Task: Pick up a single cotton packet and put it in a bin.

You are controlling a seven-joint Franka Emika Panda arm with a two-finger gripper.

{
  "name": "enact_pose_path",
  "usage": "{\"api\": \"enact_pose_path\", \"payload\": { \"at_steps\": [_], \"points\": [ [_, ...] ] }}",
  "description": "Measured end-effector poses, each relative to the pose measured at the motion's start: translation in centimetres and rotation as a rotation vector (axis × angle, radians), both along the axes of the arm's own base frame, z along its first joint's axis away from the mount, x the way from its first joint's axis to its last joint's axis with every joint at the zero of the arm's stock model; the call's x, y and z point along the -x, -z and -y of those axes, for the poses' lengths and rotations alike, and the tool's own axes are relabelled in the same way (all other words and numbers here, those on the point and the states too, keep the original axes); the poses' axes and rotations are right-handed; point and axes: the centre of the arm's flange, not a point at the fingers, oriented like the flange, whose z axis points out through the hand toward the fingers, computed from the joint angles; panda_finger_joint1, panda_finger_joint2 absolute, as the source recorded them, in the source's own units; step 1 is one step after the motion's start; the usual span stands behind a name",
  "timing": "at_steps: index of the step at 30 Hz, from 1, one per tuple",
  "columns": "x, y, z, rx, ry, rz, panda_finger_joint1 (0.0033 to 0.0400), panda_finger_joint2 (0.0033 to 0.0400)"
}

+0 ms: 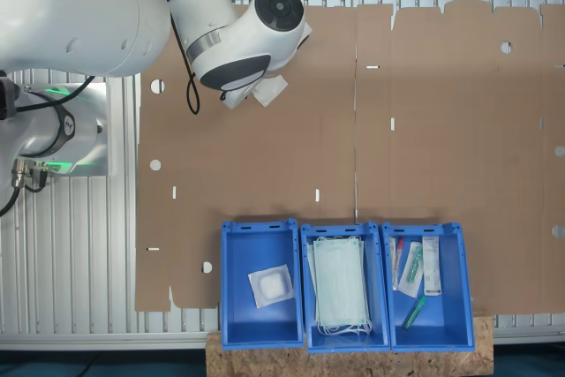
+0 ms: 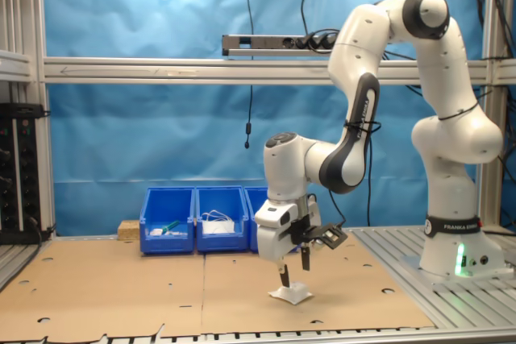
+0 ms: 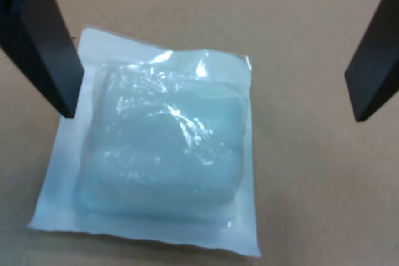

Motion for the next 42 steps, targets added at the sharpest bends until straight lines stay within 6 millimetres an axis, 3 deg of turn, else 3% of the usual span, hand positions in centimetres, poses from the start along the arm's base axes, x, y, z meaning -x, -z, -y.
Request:
{"api": "enact_pose_path", "payload": {
  "at_steps": [24, 42],
  "points": [
    [-0.4, 3.1, -1.4, -0.037, -0.104, -0.031, 0.0400, 0.0400],
    [-1.1, 3.0, -1.6, -0.047, -0.136, -0.018, 0.0400, 0.0400]
  ]
}}
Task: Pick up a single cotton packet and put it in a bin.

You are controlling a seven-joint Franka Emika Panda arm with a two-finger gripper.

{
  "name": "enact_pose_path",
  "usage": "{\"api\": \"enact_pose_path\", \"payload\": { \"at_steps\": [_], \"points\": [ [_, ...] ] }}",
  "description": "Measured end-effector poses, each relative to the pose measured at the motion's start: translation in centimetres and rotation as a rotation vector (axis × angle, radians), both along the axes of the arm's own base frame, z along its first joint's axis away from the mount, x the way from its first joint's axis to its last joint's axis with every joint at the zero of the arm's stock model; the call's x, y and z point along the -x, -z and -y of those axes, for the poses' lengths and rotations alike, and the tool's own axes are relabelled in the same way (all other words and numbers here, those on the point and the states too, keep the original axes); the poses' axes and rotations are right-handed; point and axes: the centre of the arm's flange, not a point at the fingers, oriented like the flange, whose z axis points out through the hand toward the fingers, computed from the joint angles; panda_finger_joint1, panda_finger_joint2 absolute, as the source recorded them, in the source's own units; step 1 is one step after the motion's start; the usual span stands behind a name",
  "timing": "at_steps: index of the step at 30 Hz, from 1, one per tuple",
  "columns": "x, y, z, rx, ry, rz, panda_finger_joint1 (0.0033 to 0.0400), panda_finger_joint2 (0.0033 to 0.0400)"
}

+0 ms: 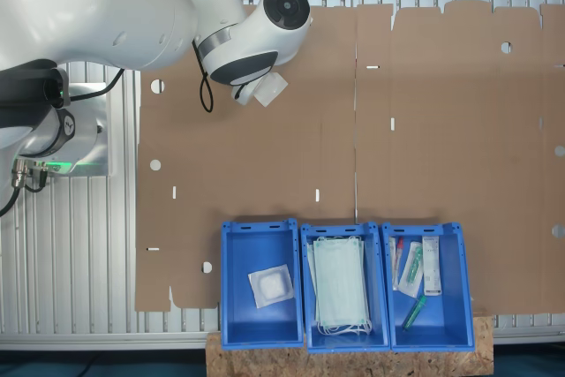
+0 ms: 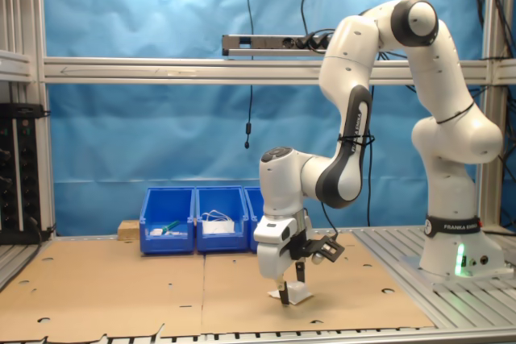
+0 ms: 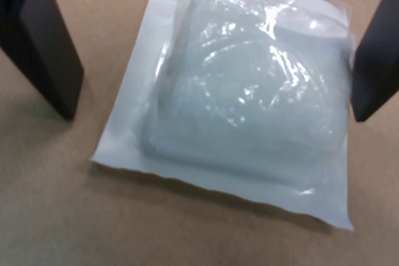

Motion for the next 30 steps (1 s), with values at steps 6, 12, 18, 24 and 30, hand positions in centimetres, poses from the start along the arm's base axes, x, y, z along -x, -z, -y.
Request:
{"api": "enact_pose_path", "payload": {
  "at_steps": [6, 12, 18, 24, 30],
  "points": [
    [-0.04, -0.01, -0.01, -0.001, -0.004, 0.001, 0.0400, 0.0400],
    [-0.08, -0.03, -0.03, -0.003, -0.012, 0.003, 0.0400, 0.0400],
    [-0.11, -0.05, -0.04, -0.005, -0.017, 0.005, 0.0400, 0.0400],
    [-0.14, -0.07, -0.06, -0.006, -0.020, 0.007, 0.0400, 0.0400],
    [-0.16, -0.08, -0.07, -0.007, -0.021, 0.009, 0.0400, 0.0400]
  ]
}}
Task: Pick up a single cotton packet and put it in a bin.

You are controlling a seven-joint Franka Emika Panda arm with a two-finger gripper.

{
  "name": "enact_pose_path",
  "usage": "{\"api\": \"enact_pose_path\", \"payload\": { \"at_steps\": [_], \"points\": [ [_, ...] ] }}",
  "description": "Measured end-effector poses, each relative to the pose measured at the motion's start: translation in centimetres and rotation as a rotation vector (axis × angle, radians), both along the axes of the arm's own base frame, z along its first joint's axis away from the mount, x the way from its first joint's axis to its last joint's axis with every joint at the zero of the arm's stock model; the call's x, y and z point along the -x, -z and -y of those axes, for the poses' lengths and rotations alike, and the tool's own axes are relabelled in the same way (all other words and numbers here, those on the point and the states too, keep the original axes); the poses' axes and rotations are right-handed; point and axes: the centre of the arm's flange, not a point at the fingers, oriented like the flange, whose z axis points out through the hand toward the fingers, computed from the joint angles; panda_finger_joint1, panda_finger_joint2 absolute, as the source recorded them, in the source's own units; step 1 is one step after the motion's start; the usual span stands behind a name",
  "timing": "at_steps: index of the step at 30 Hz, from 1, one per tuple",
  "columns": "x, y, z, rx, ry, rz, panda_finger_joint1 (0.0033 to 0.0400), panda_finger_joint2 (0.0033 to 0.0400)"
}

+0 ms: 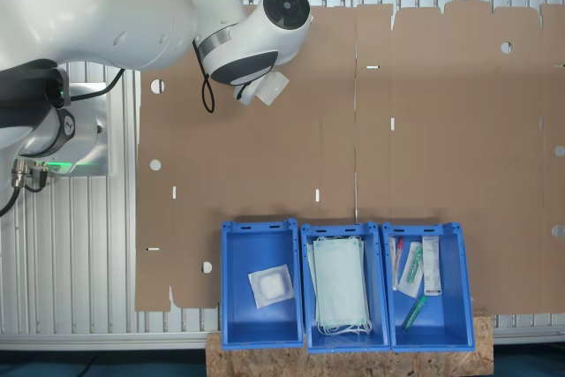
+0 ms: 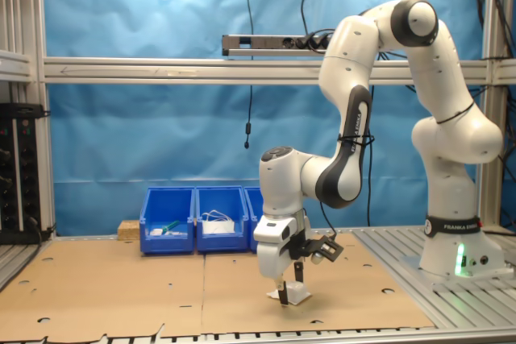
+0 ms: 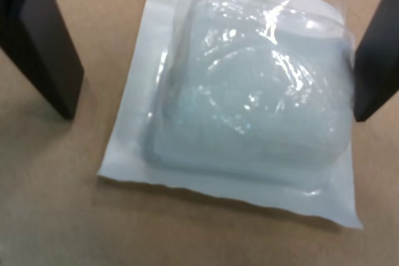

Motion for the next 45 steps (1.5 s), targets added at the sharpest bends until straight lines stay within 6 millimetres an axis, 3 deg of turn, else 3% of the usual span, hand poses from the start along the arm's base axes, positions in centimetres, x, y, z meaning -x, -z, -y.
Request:
{"api": "enact_pose_path", "payload": {
  "at_steps": [43, 44, 45],
  "points": [
    [-0.01, -0.01, -0.01, -0.001, -0.002, 0.001, 0.0400, 0.0400],
    [-0.01, -0.01, -0.01, -0.001, -0.002, 0.001, 0.0356, 0.0356],
    [-0.01, -0.01, -0.01, -0.001, -0.002, 0.001, 0.0356, 0.0356]
  ]
}}
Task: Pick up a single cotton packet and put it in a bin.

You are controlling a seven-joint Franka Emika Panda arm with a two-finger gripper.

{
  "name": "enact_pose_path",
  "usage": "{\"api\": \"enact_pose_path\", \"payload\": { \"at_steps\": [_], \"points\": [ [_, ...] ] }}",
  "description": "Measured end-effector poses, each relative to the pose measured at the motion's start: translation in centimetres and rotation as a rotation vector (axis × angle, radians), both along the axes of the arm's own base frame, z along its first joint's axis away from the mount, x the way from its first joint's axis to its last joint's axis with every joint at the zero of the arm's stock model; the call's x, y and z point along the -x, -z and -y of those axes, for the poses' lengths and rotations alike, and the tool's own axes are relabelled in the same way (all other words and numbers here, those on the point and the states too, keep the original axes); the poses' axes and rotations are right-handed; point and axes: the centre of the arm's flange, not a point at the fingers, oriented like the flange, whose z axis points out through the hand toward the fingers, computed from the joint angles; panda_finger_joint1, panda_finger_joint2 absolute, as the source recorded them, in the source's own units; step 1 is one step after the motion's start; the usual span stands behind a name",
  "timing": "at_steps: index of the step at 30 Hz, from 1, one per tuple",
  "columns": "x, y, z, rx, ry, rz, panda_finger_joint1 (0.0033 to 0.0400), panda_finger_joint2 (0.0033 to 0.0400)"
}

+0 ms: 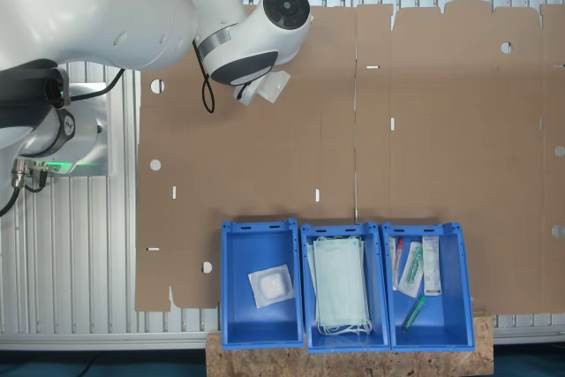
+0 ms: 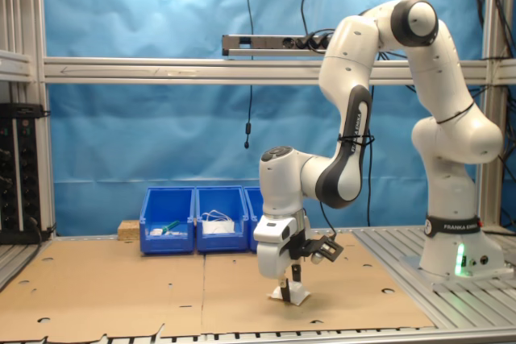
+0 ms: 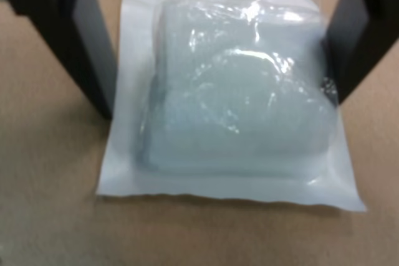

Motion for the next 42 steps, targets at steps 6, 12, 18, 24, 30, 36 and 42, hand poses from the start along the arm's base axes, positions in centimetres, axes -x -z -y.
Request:
{"api": "enact_pose_path", "payload": {
  "at_steps": [6, 12, 18, 24, 30, 36, 42],
  "points": [
    [0.00, 0.00, 0.00, 0.000, 0.000, 0.000, 0.0356, 0.0356],
    [-0.08, -0.06, -0.02, 0.000, 0.000, 0.002, 0.0158, 0.0158],
    [-0.20, -0.15, -0.05, -0.001, 0.000, 0.005, 0.0059, 0.0059],
    [-0.20, -0.15, -0.05, -0.001, 0.000, 0.005, 0.0047, 0.0047],
    [-0.20, -0.15, -0.05, -0.001, 0.000, 0.005, 0.0047, 0.0047],
    [-0.20, -0.15, -0.05, -0.001, 0.000, 0.005, 0.0047, 0.0047],
    [-0.22, -0.20, -0.06, -0.001, 0.000, 0.006, 0.0048, 0.0048]
  ]
}}
